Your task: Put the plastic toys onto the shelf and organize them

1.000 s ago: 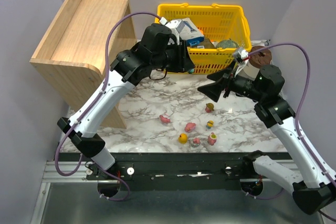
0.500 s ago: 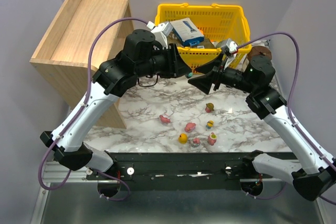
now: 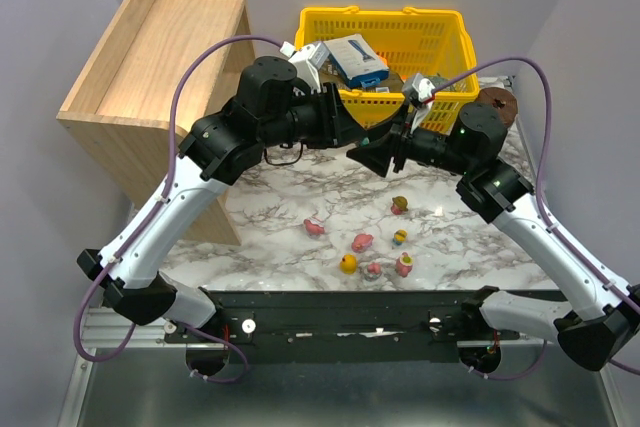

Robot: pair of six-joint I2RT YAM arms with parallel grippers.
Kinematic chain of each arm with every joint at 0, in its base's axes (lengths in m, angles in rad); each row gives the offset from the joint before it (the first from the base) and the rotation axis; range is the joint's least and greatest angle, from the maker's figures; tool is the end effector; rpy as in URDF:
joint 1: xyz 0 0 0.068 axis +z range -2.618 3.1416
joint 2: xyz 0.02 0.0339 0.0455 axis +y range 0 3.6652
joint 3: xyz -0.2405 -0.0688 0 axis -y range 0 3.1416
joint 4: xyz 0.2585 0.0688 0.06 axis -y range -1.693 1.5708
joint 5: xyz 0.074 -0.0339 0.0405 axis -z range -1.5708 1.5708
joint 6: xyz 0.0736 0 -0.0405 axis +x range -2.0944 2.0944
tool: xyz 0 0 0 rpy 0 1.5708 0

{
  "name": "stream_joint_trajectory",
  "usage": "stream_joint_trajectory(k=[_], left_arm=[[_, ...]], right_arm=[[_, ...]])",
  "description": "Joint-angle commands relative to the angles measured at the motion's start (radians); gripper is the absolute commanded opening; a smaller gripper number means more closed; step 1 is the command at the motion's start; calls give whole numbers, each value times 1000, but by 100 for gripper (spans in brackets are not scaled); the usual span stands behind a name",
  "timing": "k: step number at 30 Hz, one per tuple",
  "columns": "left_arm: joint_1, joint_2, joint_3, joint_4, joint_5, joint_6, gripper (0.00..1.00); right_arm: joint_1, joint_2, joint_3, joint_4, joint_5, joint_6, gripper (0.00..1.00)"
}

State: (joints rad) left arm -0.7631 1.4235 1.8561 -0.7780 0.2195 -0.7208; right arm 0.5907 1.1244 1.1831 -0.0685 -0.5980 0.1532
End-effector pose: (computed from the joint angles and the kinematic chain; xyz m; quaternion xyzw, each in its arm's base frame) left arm 0.2285 -0.2407 0.4649 0.0802 0.8117 -0.4523 0.3608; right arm 0.2307 0.2046 0.4042 -0.3497 0.6179 0.4394 0.5504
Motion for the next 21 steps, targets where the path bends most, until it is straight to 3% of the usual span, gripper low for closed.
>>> stream_joint_trajectory(k=[1, 3, 6, 10, 12, 14, 20, 21], left_arm=[[-2, -25, -6, 25, 26, -15, 0], [-2, -25, -9, 22, 26, -17, 0], [-2, -26, -12, 22, 21, -16, 0], [-2, -26, -20, 25, 20, -14, 2], [-4, -31, -29, 40, 35, -3, 15], [-2, -34, -35, 51, 37, 3, 18], [-2, -52, -37, 74, 32, 47, 44], [-2, -55, -37, 82, 31, 55, 56]], right_arm=[[12, 2, 30, 38, 56, -20, 55], [12, 3, 32, 44, 56, -18, 42], [12, 6, 32, 52, 58, -11, 35], [14, 8, 30, 59, 43, 14, 17], [14, 8, 30, 90, 27, 25, 6], [14, 8, 33, 101, 15, 52, 1], [14, 9, 52, 104, -37, 157, 1], [14, 11, 53, 102, -46, 172, 1]])
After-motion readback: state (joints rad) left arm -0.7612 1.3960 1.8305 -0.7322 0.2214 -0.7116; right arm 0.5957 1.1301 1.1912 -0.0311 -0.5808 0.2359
